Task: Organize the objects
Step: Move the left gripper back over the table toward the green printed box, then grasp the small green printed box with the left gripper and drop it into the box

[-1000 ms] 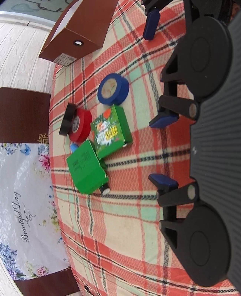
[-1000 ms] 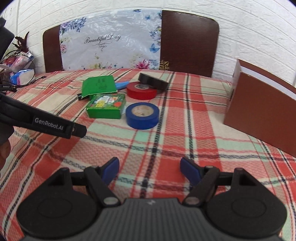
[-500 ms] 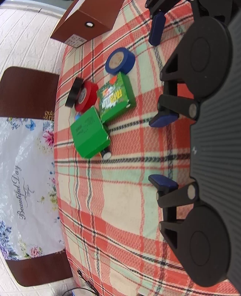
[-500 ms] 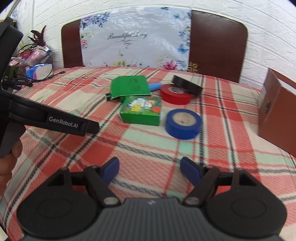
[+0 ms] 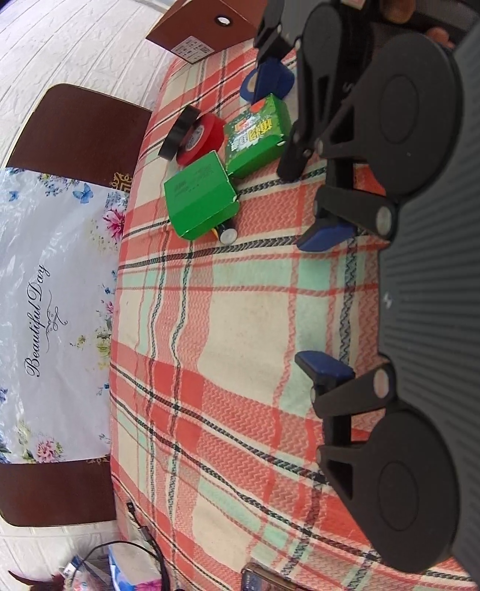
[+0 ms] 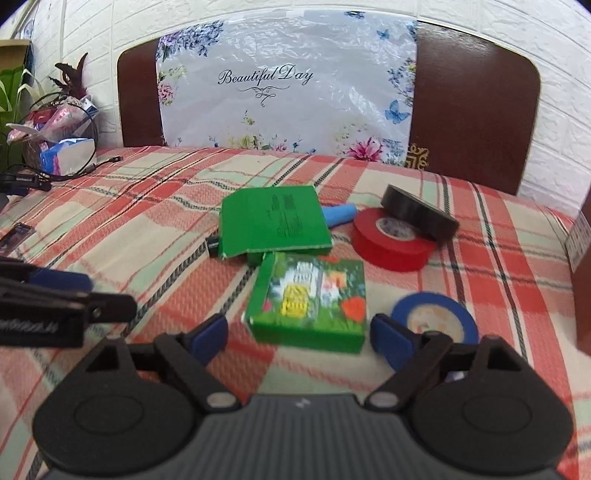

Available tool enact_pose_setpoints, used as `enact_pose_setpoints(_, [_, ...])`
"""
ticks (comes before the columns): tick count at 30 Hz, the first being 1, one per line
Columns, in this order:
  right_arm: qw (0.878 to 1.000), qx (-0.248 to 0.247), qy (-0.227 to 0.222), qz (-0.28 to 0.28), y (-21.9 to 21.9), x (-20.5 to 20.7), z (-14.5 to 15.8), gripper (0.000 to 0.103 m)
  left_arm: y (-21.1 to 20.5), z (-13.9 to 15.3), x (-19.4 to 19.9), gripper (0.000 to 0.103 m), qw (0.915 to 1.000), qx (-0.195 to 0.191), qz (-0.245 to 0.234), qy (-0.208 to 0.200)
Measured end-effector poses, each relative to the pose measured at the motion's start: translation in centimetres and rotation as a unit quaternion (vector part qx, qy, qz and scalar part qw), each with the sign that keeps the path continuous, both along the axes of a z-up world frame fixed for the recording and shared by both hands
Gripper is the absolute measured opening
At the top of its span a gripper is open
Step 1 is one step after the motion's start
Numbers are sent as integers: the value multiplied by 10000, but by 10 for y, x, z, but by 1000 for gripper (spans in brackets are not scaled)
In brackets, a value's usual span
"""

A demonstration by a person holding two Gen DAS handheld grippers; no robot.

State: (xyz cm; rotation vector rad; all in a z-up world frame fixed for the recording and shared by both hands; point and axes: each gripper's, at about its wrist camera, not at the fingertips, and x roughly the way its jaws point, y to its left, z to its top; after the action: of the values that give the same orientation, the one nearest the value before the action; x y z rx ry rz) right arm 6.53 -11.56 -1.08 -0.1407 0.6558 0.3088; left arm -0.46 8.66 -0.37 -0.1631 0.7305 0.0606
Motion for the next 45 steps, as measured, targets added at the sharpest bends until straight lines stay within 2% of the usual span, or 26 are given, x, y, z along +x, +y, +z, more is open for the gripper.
enact_pose_setpoints(1, [10000, 23, 14, 2, 0, 3, 0, 87, 2, 2, 0, 63, 9999, -139, 11, 37])
enact_pose_setpoints(2, [10000, 45, 16, 9, 0, 3, 0, 79, 5, 3, 1, 63, 9995, -311, 4, 75])
enact_pose_setpoints(3, [10000, 67, 15, 61, 0, 1, 0, 63, 6, 5, 1, 63, 9985, -529, -34, 117])
enact_pose_setpoints(7, [9998, -42, -37, 195, 1, -20, 0, 63, 0, 9, 5, 63, 9905, -1276, -408, 312])
enact_pose_setpoints(12, [9989, -36, -67, 469, -4, -67, -1, 63, -28, 6, 7, 63, 9809, -1605, -940, 562])
enact_pose_setpoints(15, [9984, 99, -19, 565, -10, -90, -1, 63, -45, 6, 2, 62, 9825, -1394, -1103, 555])
enact_pose_setpoints(18, [9977, 136, -63, 659, -10, -103, 2, 63, -60, 7, -2, 60, 9795, -1414, -1286, 637])
enact_pose_setpoints(21, [9979, 155, -111, 624, -14, -108, 3, 63, -68, 10, -4, 60, 9807, -1302, -1287, 685])
enact_pose_setpoints(24, [9982, 253, -142, 521, -24, -109, 6, 63, -71, 15, -2, 53, 9781, -1466, -1269, 762])
enact_pose_setpoints(27, [9981, 319, -328, 409, -36, -113, 12, 62, -81, 27, 1, 52, 9766, -1517, -1342, 730])
enact_pose_setpoints(30, [9972, 285, -651, 217, -50, -117, 22, 62, -105, 45, 8, 52, 9760, -1397, -1554, 619])
enact_pose_setpoints(36, [9887, 319, -1387, -482, -113, -110, 55, 62, -188, 95, 36, 52, 9676, -1031, -2301, 144])
enact_pose_setpoints(40, [9773, 396, -1778, -1081, -173, -98, 79, 62, -257, 123, 53, 53, 9557, -754, -2832, -259])
enact_pose_setpoints(45, [9621, 408, -2036, -1770, -250, -83, 96, 62, -342, 138, 75, 53, 9394, -561, -3338, -547])
